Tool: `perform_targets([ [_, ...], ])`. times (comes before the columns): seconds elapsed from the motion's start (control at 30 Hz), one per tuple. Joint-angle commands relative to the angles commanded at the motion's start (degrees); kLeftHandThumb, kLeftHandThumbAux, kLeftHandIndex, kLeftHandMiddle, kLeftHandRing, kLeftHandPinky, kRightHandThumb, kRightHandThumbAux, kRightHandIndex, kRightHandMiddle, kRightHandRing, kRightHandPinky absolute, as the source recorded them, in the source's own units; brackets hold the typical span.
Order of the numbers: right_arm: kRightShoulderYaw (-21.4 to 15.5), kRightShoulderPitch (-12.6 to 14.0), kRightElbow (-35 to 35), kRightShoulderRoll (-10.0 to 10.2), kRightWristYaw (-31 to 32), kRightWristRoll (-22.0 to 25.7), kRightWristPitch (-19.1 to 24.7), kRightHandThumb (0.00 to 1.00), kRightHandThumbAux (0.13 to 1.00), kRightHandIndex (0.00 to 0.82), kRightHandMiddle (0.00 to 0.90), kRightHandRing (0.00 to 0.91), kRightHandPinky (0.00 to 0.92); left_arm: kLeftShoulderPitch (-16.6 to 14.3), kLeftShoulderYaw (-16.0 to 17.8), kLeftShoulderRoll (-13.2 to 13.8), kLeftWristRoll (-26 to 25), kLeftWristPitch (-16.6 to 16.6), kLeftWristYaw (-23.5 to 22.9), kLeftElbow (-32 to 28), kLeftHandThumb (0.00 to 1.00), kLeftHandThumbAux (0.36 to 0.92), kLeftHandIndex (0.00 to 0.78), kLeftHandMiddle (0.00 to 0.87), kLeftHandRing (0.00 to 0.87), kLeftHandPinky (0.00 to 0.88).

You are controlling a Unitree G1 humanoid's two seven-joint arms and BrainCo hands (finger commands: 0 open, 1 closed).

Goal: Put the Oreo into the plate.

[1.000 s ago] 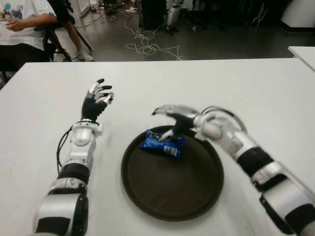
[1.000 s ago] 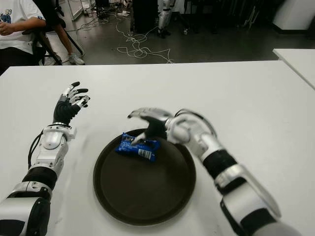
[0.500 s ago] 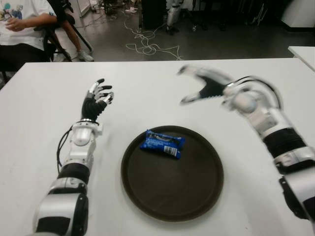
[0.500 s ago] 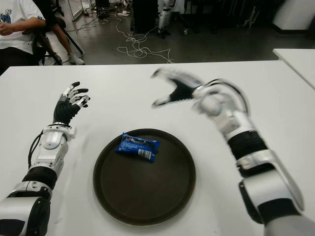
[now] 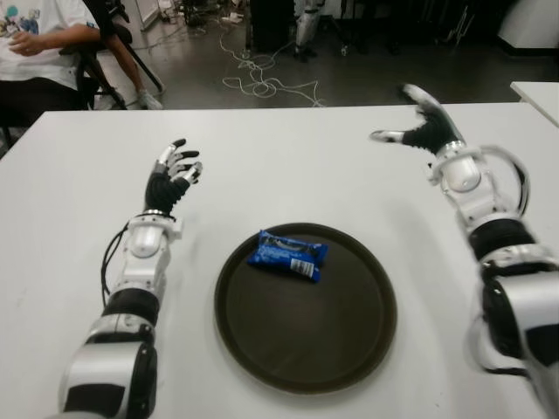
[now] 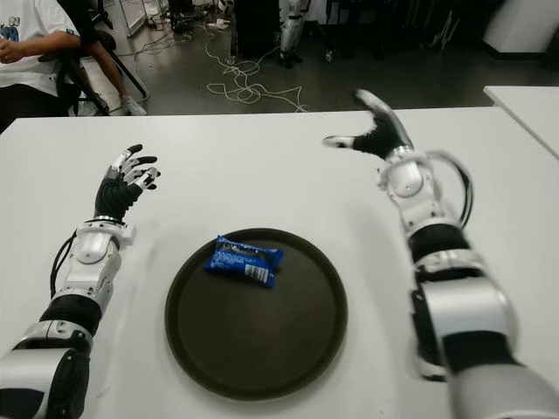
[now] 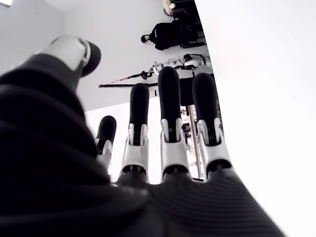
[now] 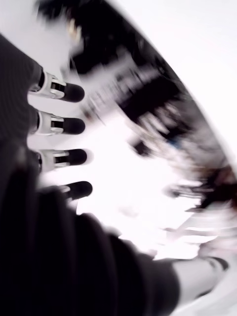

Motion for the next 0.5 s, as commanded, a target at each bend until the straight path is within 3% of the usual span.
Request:
perform_targets([
  [0.07,-1.92,-0.48,0.74,0.44,0.92,2.14,3.96,0.019,0.745,0.230,0.294,0.327,0.374,-0.05,0.23,-0.04,-0.42,-0.28,-0.56,0.15,0.435,0.650,0.142,0.265,0.322,0.400],
  [0.2,-3.31,-5.39,0.49,-0.12,2.26,3.82,8.79,0.004,0.729,0.248,0.309,0.336,0.375,-0.08,0.47,-0.07,-0.70,-0.96,-1.03,0.49,0.445,0.657,0.143,0.266,0.327,0.405],
  [0.33,-3.61,-5.95,-0.32,0.30,2.58,4.13,7.85,0.000,0.719,0.253,0.315,0.348,0.395,-0.09,0.48,-0.02,-0.61,-1.10,-0.96,0.72,0.440,0.658,0.143,0.267,0.323,0.399],
  [0.5,-3.06,-3.90,-1.15,0.82,2.54,3.59,4.48,0.000,0.725,0.255,0.322,0.363,0.417,0.05,0.36,0.00,-0.36,-1.17,-0.70,0.67,0.426,0.660,0.139,0.269,0.318,0.394],
])
